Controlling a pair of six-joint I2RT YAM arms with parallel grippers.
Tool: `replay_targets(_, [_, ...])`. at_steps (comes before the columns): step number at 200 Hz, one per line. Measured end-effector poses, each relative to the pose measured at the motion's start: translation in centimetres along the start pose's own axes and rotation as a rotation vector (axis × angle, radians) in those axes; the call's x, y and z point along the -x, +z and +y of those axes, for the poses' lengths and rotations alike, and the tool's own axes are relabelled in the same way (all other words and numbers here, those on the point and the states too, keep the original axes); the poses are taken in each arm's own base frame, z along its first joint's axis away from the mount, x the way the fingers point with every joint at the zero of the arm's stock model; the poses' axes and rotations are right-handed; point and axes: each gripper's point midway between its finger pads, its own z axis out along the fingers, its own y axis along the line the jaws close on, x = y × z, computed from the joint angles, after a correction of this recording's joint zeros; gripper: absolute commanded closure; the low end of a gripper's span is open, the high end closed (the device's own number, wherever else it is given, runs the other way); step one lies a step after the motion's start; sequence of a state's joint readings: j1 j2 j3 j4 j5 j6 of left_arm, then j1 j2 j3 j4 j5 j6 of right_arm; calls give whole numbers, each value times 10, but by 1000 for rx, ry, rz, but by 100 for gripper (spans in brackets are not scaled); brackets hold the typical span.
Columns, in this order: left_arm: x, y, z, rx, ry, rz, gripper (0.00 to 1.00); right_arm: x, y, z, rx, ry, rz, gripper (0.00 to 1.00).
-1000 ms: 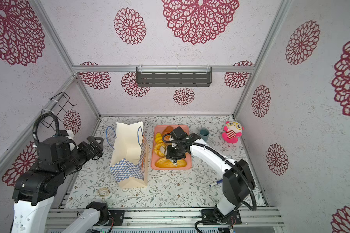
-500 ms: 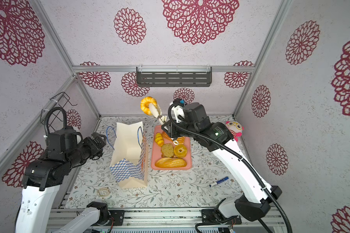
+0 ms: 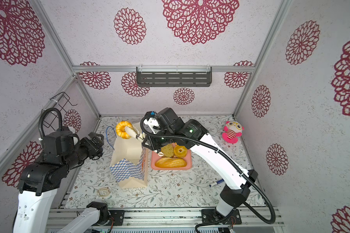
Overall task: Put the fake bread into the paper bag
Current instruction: 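Lift the ring bun with the tongs and release it into the bag, then swing the open tongs back toward the tray with the right gripper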
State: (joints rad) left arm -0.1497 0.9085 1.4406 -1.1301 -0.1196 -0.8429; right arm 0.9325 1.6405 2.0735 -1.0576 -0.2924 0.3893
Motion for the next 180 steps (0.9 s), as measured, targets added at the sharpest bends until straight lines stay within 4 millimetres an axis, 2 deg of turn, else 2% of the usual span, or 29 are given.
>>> replay_targets(21, [0, 0, 0, 1, -2, -3, 3, -9, 6, -5, -13, 6, 35, 61])
replay_targets(37, [0, -1, 0, 0, -5, -4, 3, -11, 7, -6, -15, 6, 41, 59])
replay_targets(121, [1, -7, 2, -7, -21, -16, 2, 0, 0, -2, -8, -11, -12, 59])
replay_targets(148, [2, -10, 2, -8, -21, -19, 3, 16, -22, -3, -48, -36, -118, 57])
replay_targets(161, [5, -11, 0, -12, -22, -25, 3, 26, -42, -2, -70, -49, -197, 57])
replay_targets(180, [11, -15, -6, -24, -24, -38, 3, 41, -82, -9, -115, -48, -336, 57])
